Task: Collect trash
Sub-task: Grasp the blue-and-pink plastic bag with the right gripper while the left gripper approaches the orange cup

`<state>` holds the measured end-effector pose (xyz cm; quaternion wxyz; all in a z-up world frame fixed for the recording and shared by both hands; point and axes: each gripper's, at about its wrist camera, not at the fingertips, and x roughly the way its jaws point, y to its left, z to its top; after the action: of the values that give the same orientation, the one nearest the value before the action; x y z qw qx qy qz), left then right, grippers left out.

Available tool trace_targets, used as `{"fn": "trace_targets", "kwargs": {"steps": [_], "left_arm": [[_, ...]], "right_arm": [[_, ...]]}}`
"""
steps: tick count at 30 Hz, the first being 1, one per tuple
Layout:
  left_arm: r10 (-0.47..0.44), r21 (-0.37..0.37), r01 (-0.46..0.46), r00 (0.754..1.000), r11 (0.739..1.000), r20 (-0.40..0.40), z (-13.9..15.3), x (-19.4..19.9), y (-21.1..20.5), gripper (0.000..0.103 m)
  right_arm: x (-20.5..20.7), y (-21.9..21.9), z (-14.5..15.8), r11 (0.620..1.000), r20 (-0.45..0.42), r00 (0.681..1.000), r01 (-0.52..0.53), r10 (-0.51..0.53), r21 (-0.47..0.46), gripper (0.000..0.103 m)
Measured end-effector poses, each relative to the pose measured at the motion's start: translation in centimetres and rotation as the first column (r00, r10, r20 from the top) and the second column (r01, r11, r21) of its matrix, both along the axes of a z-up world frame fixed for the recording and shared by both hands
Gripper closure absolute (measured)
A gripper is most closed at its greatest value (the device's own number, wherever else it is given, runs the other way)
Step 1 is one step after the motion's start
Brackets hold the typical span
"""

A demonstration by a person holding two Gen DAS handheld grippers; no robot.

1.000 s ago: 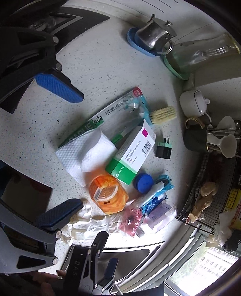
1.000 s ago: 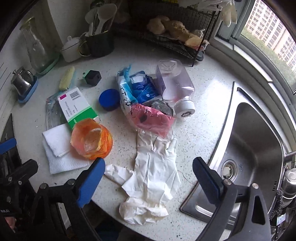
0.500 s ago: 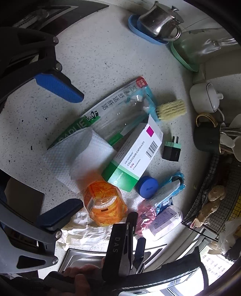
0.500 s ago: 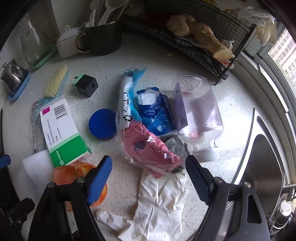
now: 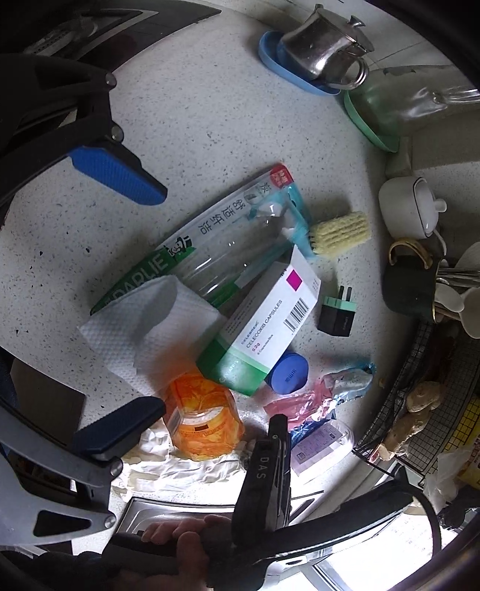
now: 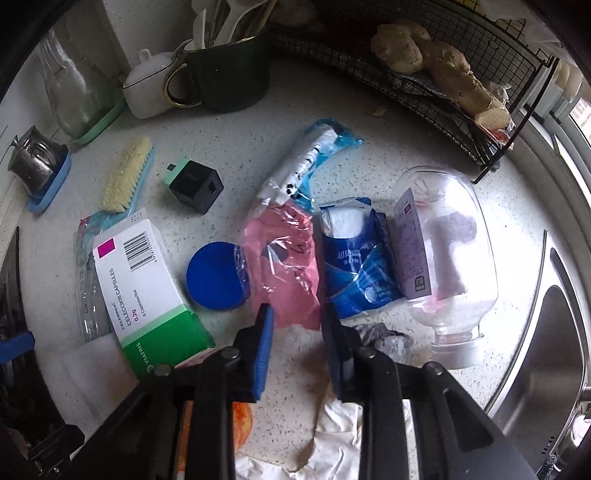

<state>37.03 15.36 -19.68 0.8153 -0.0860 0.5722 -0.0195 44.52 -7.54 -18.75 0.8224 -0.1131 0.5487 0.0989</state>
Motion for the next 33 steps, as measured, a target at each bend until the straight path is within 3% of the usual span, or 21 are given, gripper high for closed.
{"fn": "trace_targets", "kwargs": {"steps": [1, 4, 14, 22, 33], "left_arm": [[0.001, -0.001, -0.001, 1.000, 1.000, -0.001, 0.0, 0.0, 0.1, 0.000], [0.008, -0.008, -0.008, 1.000, 1.000, -0.001, 0.0, -0.2, 0.3, 0.000], [-0.023, -0.022, 0.024, 0.999, 0.999, 0.037, 1.7, -0.3, -0.6, 0.000], [-0.083, -0.021, 0.084, 0.995, 0.996, 0.057, 2.6, -0.4, -2.7, 0.000], [-0.200, 0.008, 0.200, 0.979, 0.980, 0.047, 1.9, 0.3, -6.6, 0.000]], "right_arm": [[-0.1, -0.1, 0.1, 1.000, -0.001, 1.000, 0.007, -0.007, 0.008, 0.096], [-0.4, -1.7, 0.8, 0.999, 0.002, 0.999, 0.032, -0.033, 0.035, 0.098], [-3.3, -5.0, 5.7, 0.991, 0.055, 0.996, 0.061, -0.068, 0.122, 0.099], [-7.0, -7.1, 8.7, 0.990, 0.078, 0.995, 0.057, -0.068, 0.132, 0.099], [-11.8, -11.8, 12.7, 0.956, 0.158, 0.966, 0.161, -0.203, 0.245, 0.100]]}}
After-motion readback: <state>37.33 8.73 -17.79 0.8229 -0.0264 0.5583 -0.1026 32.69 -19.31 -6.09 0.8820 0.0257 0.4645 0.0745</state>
